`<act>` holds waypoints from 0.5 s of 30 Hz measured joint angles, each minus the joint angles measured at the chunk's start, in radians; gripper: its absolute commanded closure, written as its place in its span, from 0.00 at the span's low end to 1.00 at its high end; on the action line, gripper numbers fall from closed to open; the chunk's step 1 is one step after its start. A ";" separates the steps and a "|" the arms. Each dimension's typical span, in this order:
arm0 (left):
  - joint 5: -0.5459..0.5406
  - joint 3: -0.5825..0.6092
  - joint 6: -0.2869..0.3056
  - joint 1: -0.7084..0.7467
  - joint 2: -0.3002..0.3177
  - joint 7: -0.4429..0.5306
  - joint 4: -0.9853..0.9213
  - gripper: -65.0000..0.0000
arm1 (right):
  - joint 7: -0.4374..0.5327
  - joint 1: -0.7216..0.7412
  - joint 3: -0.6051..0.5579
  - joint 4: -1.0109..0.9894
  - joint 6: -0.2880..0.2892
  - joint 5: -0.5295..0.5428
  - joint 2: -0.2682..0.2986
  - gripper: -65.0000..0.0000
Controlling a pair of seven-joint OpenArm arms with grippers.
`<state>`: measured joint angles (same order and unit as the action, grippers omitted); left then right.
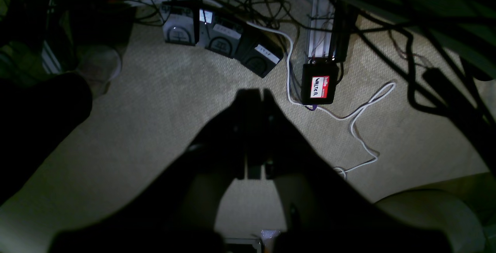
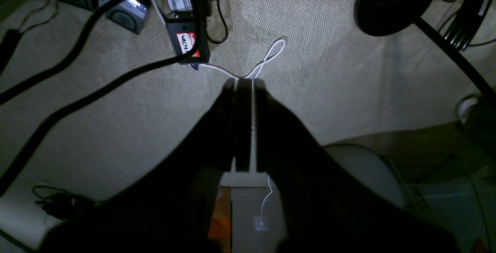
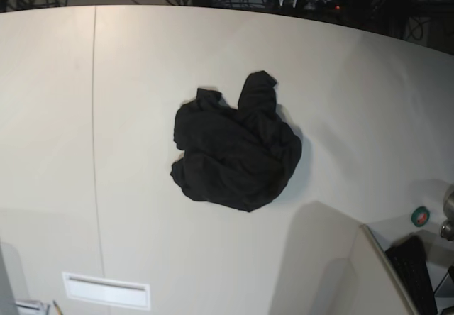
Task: Layout the t-shirt on the table in an organized manner, then fold the t-shirt properly
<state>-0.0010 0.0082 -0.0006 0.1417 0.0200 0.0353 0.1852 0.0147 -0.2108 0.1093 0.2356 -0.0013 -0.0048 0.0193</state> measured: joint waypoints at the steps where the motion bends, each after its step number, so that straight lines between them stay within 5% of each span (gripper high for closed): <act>1: 0.000 0.000 0.000 0.000 0.000 0.000 0.000 1.00 | 0.000 0.000 0.000 0.000 0.000 0.000 0.000 1.00; 8: 0.003 0.003 0.000 0.028 0.026 0.011 0.024 1.00 | -0.007 -0.035 0.005 0.062 0.000 0.003 0.002 1.00; 11: -0.001 0.003 0.000 0.147 0.070 0.003 0.182 1.00 | -0.042 -0.168 0.006 0.291 0.001 0.004 -0.001 1.00; 15: -0.004 0.002 -0.001 0.347 0.105 -0.020 0.466 1.00 | -0.205 -0.362 0.008 0.630 -0.005 0.002 0.003 1.00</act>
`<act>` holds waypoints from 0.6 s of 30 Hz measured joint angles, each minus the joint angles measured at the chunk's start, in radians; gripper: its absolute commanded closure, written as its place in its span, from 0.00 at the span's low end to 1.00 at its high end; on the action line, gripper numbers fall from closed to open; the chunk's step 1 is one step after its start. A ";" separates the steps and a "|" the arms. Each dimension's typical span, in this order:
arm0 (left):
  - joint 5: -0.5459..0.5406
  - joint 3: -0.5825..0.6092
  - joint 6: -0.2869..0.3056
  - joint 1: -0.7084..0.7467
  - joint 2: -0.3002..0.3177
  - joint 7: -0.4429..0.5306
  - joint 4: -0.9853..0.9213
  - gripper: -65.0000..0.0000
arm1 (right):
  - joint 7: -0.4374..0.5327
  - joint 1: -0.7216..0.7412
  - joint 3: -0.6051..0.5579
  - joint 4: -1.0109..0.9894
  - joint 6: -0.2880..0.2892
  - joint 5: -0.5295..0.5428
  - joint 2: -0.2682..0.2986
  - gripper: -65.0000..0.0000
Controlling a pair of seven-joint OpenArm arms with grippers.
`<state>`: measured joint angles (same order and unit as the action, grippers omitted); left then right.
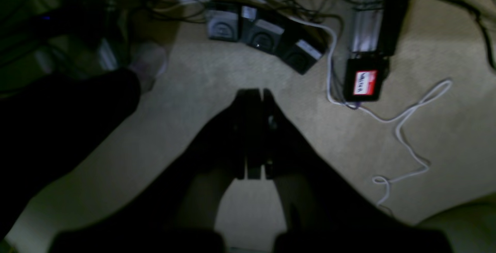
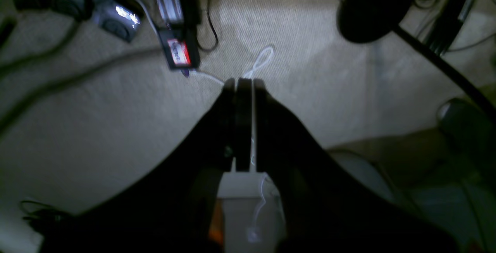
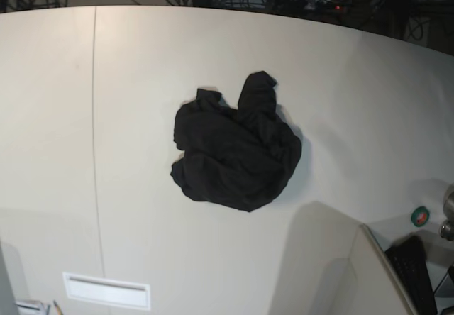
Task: Layout the t-shirt on the table in an organized manner, then fold the t-shirt properly
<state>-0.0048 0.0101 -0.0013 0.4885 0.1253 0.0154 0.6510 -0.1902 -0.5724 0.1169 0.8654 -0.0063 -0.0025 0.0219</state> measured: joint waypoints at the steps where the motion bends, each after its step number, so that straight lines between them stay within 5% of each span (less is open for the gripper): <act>1: 0.000 0.000 0.001 0.051 0.006 0.007 0.077 1.00 | -0.030 -0.038 0.001 0.081 -0.002 0.000 0.000 1.00; 8: -0.019 -0.011 0.001 0.340 0.116 0.002 0.575 1.00 | -0.215 -0.150 -0.001 0.442 0.002 0.005 0.000 1.00; 13: -0.306 -0.006 0.003 0.467 0.229 -0.005 0.842 1.00 | -0.318 -0.278 -0.001 0.755 0.000 0.005 0.000 1.00; 18: -0.610 -0.013 -0.008 0.451 0.337 -0.002 0.977 1.00 | -0.348 -0.247 -0.023 1.049 0.000 0.005 0.000 1.00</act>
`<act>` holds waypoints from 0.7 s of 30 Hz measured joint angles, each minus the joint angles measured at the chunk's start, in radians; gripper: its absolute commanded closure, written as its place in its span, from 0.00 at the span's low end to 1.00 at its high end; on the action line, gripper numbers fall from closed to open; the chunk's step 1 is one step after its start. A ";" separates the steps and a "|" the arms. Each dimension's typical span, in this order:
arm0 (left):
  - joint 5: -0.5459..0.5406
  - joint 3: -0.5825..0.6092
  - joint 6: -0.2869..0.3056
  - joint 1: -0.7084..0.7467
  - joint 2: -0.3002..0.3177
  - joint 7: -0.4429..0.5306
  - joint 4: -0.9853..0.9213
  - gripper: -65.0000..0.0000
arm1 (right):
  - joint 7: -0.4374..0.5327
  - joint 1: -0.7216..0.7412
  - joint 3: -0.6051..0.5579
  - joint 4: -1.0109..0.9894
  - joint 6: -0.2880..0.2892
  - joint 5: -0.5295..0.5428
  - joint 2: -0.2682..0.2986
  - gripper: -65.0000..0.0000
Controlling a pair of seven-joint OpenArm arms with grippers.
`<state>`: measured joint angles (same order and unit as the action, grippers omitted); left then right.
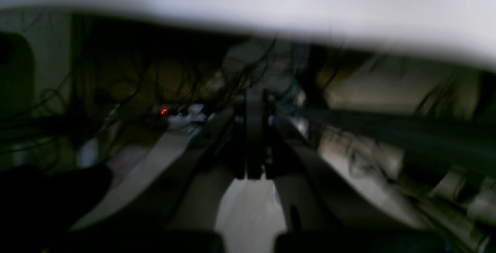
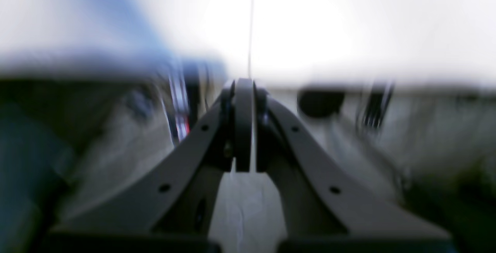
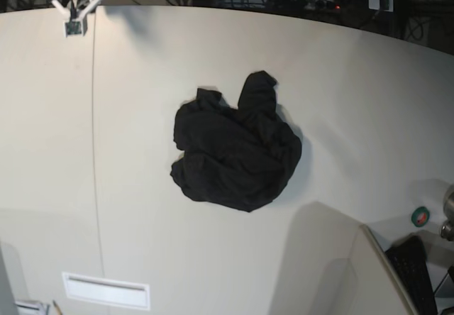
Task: Layout the t-shirt on the table in an organized manner, then fold the t-shirt properly
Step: 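Lower both grippers onto the crumpled black t-shirt and grasp it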
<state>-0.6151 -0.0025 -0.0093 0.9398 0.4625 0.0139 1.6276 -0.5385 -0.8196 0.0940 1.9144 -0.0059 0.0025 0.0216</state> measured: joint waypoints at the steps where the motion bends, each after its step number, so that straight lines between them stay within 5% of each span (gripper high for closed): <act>1: -0.038 -0.001 -0.004 -0.023 0.006 -0.004 0.005 1.00 | 0.002 0.019 -0.021 0.034 -0.005 -0.006 0.001 1.00; 3: -0.069 0.008 -0.011 -0.086 0.003 -0.008 0.023 1.00 | -0.001 0.068 -0.076 0.072 0.001 0.000 0.000 1.00; 6: -0.071 0.012 0.010 -0.187 -0.010 -0.160 0.069 1.00 | -0.033 0.163 -0.177 0.070 0.002 -0.002 -0.003 1.00; 9: -0.071 0.005 -0.001 -0.296 -0.026 -0.277 0.093 0.70 | -0.124 0.293 -0.265 0.065 0.001 0.004 0.000 1.00; 11: -0.069 0.005 0.000 -0.357 -0.037 -0.338 0.093 0.67 | -0.275 0.382 -0.315 0.054 0.001 -0.006 0.000 1.00; 14: -0.068 0.018 0.000 -0.435 -0.044 -0.373 0.091 0.73 | -0.417 0.498 -0.389 0.040 -0.002 -0.002 0.002 0.66; 16: -0.068 0.019 0.002 -0.485 -0.048 -0.374 0.092 0.75 | -0.429 0.552 -0.420 0.040 -0.001 -0.003 0.003 0.45; 21: -0.068 0.019 0.002 -0.601 -0.101 -0.375 0.031 0.62 | -0.396 0.626 -0.428 -0.006 -0.001 -0.002 0.006 0.36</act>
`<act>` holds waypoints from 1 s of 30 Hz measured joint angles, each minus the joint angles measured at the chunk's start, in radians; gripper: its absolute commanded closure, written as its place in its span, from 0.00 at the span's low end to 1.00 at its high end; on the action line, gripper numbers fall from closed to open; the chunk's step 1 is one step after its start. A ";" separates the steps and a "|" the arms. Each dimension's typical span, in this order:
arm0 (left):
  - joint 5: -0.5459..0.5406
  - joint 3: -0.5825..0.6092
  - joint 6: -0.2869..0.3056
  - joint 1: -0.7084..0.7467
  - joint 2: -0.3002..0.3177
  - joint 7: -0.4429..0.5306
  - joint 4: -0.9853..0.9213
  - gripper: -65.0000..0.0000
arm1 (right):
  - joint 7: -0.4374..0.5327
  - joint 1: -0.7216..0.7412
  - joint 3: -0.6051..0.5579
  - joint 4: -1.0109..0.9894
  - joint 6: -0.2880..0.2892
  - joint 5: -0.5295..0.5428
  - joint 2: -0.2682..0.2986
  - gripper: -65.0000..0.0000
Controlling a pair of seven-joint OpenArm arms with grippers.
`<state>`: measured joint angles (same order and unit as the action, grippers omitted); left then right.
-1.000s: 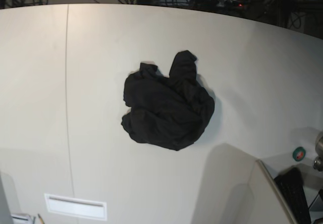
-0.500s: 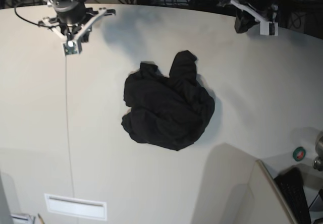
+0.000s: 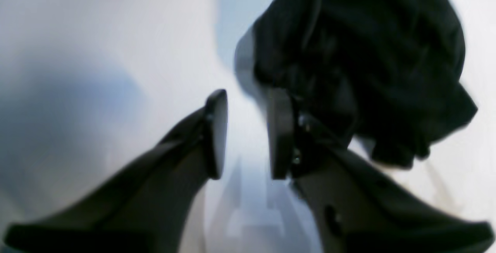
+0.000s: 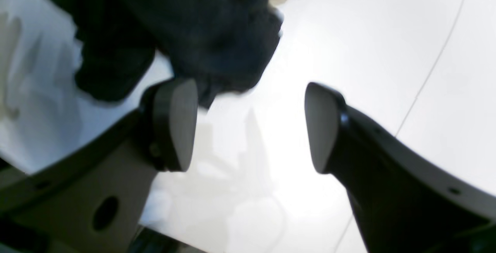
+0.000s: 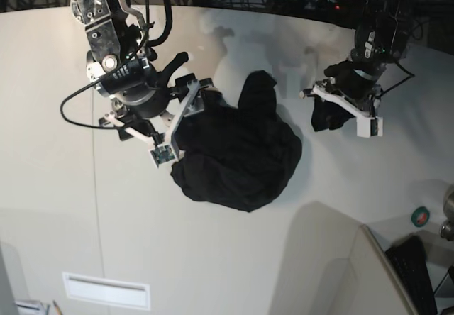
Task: Layout the t-shirt on the table in an organized manner, then fold the t-shirt properly
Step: 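Lower both grippers onto the crumpled black t-shirt and grasp it, then pull the shirt apart with both grippers, spreading the fabric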
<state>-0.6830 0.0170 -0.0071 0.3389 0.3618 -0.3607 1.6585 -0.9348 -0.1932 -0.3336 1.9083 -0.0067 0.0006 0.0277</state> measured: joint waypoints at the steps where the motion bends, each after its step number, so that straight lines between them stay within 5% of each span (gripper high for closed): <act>1: 0.000 0.000 0.000 -0.029 -0.013 -0.006 -0.026 0.55 | 0.005 0.018 0.000 -0.025 0.000 -0.001 0.003 0.36; 6: 0.002 -0.004 -0.010 -0.164 -0.059 -0.048 -0.113 0.26 | 0.083 0.055 0.003 -0.138 0.000 0.003 0.002 0.36; 10: 0.000 -0.001 -0.002 -0.288 -0.107 -0.174 -0.159 0.26 | 0.138 0.054 0.002 -0.188 -0.001 0.000 0.003 0.36; 14: 0.002 -0.003 -0.002 -0.414 -0.155 -0.199 -0.294 0.27 | 0.166 0.057 0.002 -0.216 0.000 0.000 0.003 0.36; 16: 0.004 -0.003 -0.008 -0.462 -0.171 -0.202 -0.386 0.35 | 0.166 0.054 0.002 -0.215 0.000 -0.001 0.003 0.36; 20: 0.005 0.071 -0.003 -0.532 -0.165 -0.238 -0.531 0.94 | 0.168 0.056 0.002 -0.215 0.000 -0.002 0.003 0.36; 21: -0.002 0.079 -0.002 -0.534 -0.158 -0.239 -0.542 1.00 | 0.169 0.056 0.002 -0.215 0.000 -0.002 0.003 0.36; 25: -0.005 0.041 0.000 -0.470 -0.094 -0.238 -0.473 1.00 | 0.166 0.049 0.003 -0.215 -0.001 -0.002 0.005 0.37; 30: 0.002 -0.078 -0.012 -0.217 -0.029 -0.240 -0.276 1.00 | 0.236 0.024 0.001 -0.211 0.000 -0.002 -0.001 0.37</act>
<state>-0.6811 -0.0612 -0.0193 0.1215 0.3332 -0.6003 1.3823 -0.6987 -0.1692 -0.3328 1.6978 -0.0071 -0.0017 0.0269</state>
